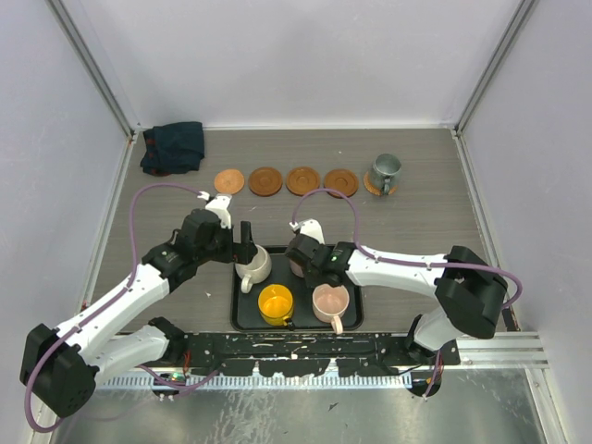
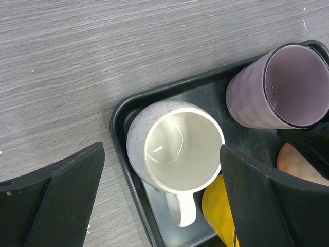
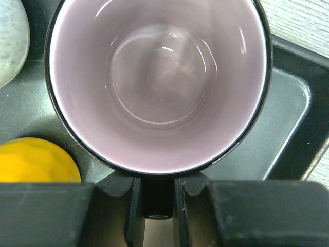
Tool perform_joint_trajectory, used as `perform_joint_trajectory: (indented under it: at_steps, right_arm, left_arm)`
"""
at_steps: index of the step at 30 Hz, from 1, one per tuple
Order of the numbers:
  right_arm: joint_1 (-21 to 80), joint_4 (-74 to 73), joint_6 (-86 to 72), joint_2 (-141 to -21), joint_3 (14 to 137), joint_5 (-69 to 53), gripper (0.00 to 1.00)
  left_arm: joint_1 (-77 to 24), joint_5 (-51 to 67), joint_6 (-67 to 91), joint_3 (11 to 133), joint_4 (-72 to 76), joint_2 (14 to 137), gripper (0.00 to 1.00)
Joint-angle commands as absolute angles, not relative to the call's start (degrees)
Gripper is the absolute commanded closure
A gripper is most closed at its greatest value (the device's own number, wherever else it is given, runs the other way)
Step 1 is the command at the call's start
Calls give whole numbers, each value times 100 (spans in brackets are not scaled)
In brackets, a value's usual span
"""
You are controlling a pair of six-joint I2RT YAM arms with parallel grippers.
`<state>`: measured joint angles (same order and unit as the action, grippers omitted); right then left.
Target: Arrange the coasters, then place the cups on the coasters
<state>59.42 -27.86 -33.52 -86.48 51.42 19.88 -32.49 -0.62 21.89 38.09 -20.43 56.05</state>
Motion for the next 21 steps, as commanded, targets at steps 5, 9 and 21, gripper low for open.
perform_joint_trajectory:
  at_steps: [5, 9, 21]
  right_arm:
    - [5918, -2323, -3081, -8210, 5080, 2465, 99]
    - [5919, -2236, -2915, -7823, 5095, 2727, 99]
    - [5865, -1935, -2338, -7335, 5283, 3514, 99]
  left_arm:
    - [-3206, -181, 2259, 3813, -1855, 5363, 5]
    - [-3208, -257, 2276, 3798, -1872, 5311, 5]
    - [-3182, -342, 2352, 3805, -1821, 5344, 5]
